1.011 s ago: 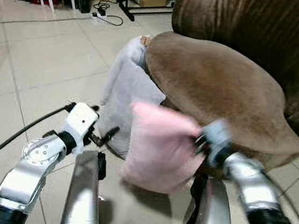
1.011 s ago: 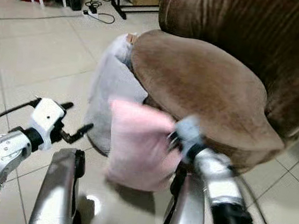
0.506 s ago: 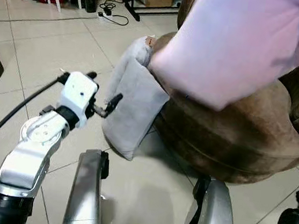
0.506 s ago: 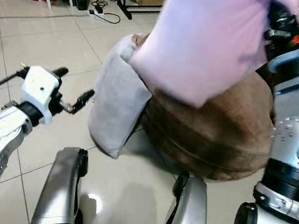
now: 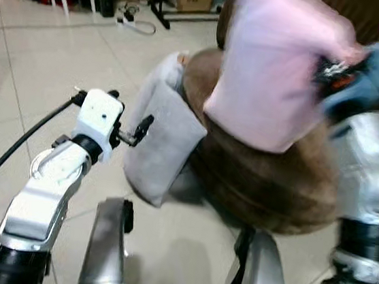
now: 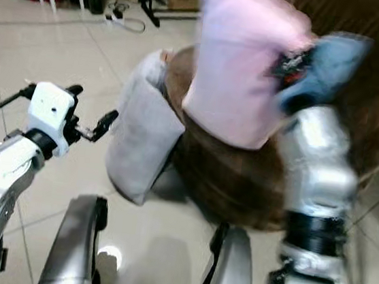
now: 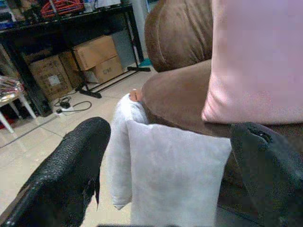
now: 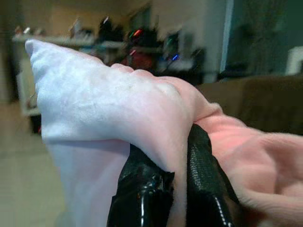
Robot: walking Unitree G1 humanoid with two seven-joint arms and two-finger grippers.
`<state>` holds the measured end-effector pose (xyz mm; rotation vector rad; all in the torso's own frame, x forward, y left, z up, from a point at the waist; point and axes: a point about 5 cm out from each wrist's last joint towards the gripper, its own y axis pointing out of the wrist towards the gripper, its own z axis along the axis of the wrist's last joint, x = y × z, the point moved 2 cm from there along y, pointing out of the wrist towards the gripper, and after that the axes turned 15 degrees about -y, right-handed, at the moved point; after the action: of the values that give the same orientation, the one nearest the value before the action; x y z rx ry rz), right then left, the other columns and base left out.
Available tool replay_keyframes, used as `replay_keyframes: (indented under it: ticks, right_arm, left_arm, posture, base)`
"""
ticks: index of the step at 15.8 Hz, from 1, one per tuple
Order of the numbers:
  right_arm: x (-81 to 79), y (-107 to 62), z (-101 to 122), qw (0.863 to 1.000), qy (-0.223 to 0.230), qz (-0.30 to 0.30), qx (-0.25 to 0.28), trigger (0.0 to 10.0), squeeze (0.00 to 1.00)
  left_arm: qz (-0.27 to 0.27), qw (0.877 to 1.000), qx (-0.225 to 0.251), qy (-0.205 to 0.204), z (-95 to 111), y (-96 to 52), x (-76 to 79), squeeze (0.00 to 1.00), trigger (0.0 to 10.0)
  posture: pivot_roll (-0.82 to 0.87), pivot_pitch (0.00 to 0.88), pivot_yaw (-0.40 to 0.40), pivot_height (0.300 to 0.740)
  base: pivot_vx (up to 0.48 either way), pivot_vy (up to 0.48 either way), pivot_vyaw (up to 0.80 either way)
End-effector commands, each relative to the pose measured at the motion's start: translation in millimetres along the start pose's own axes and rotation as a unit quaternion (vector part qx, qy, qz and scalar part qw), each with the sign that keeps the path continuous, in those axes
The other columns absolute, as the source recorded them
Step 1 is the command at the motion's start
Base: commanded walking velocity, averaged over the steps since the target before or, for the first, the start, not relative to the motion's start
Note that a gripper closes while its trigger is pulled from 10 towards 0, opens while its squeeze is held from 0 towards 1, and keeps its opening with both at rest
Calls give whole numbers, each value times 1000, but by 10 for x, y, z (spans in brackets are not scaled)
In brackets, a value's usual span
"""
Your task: Move the pillow to the sofa from floor
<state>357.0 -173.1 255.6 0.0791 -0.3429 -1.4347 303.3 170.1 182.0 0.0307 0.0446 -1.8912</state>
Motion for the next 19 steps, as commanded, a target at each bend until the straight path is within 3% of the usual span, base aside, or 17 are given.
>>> replay_keyframes:
  ticks: [1, 2, 7, 9, 11, 14, 19]
  right_arm:
    - [-17, -4, 14, 1000, -15, -6, -2, 10000, 0]
    - [-148, -13, -25, 1000, -12, 5, -9, 10000, 0]
    - [-411, -116, -240, 998, -2, 6, -56, 10000, 0]
    - [-413, -143, -349, 996, 12, -8, -83, 10000, 0]
    - [-403, -230, -477, 994, -5, -13, -105, 10000, 0]
    - [-387, -310, -545, 992, -2, -16, -122, 10000, 0]
    - [-406, -344, -576, 991, -6, -20, -131, 10000, 0]
  left_arm:
    - [3, 1000, 4, 1, 35, 9, 14, 0, 10000]
    - [5, 1000, 0, 0, 19, -2, 12, 0, 10000]
    - [29, 1000, -9, 1, -29, -64, -53, 0, 10000]
    - [42, 999, -8, 0, -50, -83, -80, 0, 10000]
    - [47, 998, -25, 18, -169, -167, -135, 0, 10000]
    - [56, 998, -21, 23, -167, -151, -181, 0, 10000]
    - [45, 998, -16, 28, -163, -80, -132, 0, 10000]
  posture:
    - [0, 0, -91, 505]
    - [0, 0, -91, 515]
    - [16, 0, -95, 545]
    - [16, 0, -92, 560]
    - [4, 0, -72, 580]
    - [-6, 0, -61, 595]
    - [-20, 0, -48, 630]
  base:
    - [0, 0, 0]
    - [0, 0, 0]
    - [0, 0, 0]
    - [0, 0, 0]
    - [0, 0, 0]
    - [0, 0, 0]
    - [0, 0, 0]
